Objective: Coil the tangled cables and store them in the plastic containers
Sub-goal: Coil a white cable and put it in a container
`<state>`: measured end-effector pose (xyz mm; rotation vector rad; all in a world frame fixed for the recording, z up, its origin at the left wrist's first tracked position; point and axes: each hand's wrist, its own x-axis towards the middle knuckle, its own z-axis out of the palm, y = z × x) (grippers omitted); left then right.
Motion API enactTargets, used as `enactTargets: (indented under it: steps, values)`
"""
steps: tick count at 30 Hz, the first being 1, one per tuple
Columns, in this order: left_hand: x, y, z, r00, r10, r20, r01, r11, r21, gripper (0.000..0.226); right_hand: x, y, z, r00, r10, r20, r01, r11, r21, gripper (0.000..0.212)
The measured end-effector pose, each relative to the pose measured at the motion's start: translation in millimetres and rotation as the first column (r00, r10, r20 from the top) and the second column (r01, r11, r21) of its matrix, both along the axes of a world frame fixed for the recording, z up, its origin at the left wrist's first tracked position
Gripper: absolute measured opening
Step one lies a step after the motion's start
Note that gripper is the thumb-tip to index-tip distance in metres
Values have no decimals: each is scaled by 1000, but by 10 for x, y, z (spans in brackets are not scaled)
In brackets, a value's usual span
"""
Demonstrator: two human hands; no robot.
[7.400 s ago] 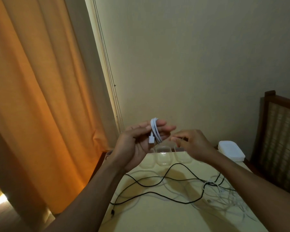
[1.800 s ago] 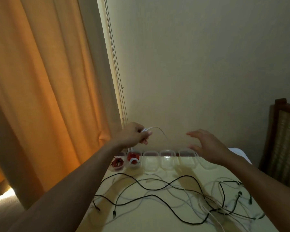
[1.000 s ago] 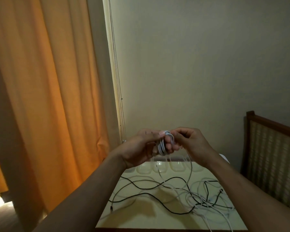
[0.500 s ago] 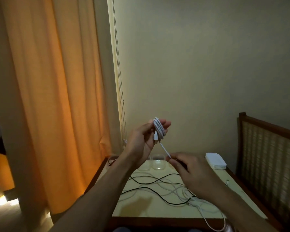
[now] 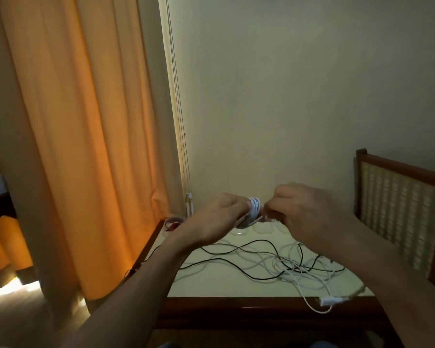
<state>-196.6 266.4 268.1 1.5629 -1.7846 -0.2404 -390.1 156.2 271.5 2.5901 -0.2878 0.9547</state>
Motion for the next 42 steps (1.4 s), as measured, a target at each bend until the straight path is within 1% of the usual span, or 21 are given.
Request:
enactTargets:
  steps: [4, 5, 7, 10, 12, 14, 15, 16, 18, 19, 22, 23, 25, 26, 29, 31, 33, 34, 38, 40, 42]
  values:
    - [3, 49, -56, 997, -72, -33, 77, 983, 169, 24, -105, -20, 240, 995, 50, 82, -43, 995, -88, 5]
    - [5, 59, -76, 992, -116, -47, 123, 972, 200, 22, -117, -44, 301, 991, 76, 114, -64, 992, -106, 7]
    - [5, 85, -132, 962, -217, -168, 249, 946, 207, 22, -105, -119, 373, 975, 131, 181, -115, 989, -92, 17]
    - [-27, 114, -175, 831, -360, -425, 427, 901, 73, 22, -18, -218, 322, 929, 204, 310, -244, 965, 97, 20]
    - [-86, 118, -151, 694, -431, -577, 494, 868, -55, 21, 46, -269, 223, 910, 162, 381, -289, 907, 305, 14]
    - [-134, 101, -129, 540, -471, -698, 509, 843, -175, 23, 103, -300, 95, 920, 106, 378, -320, 761, 565, 12]
    - [-147, 91, -128, 476, -475, -740, 493, 841, -223, 24, 131, -301, 19, 923, 102, 371, -337, 679, 652, 14]
    - [-154, 80, -140, 427, -475, -769, 471, 843, -260, 25, 163, -278, -56, 921, 107, 375, -356, 621, 698, 16]
    - [-158, 60, -180, 355, -473, -806, 405, 855, -323, 25, 217, -193, -181, 903, 134, 409, -415, 525, 743, 18]
    - [-157, 56, -195, 319, -474, -821, 373, 859, -351, 25, 231, -134, -223, 885, 149, 441, -458, 450, 767, 19]
    - [-157, 58, -209, 244, -454, -857, 301, 875, -378, 27, 223, 5, -277, 854, 137, 501, -518, 150, 842, 23]
    - [-156, 59, -212, 230, -447, -864, 297, 878, -375, 27, 207, 26, -277, 854, 138, 502, -515, 78, 854, 24]
    - [-160, 67, -205, 191, -437, -879, 308, 877, -369, 27, 158, 58, -266, 846, 146, 513, -518, -4, 855, 32]
    - [-163, 69, -201, 168, -430, -887, 315, 876, -365, 28, 141, 81, -256, 845, 144, 515, -520, -8, 854, 36]
    - [-170, 77, -197, 90, -415, -905, 347, 865, -362, 29, 132, 143, -247, 858, 107, 502, -511, 74, 857, 36]
    - [-178, 82, -216, 38, -407, -912, 381, 850, -364, 27, 132, 180, -259, 860, 90, 503, -510, 96, 855, 40]
    - [-187, 92, -243, 31, -403, -915, 422, 835, -354, 25, 109, 210, -288, 860, 97, 500, -508, 84, 857, 42]
    - [-189, 99, -259, 51, -397, -917, 437, 834, -337, 24, 89, 228, -306, 864, 92, 495, -501, 80, 861, 40]
    - [-170, 90, -351, 202, -362, -910, 466, 853, -236, 27, 29, 261, -429, 874, 46, 484, -485, 35, 874, 29]
    - [-173, 70, -365, 256, -354, -899, 464, 861, -207, 29, 33, 270, -487, 862, 27, 507, -507, -6, 862, 27]
    - [-209, 55, -366, 295, -329, -897, 440, 880, -179, 28, 42, 249, -556, 854, -17, 521, -521, -16, 854, 23]
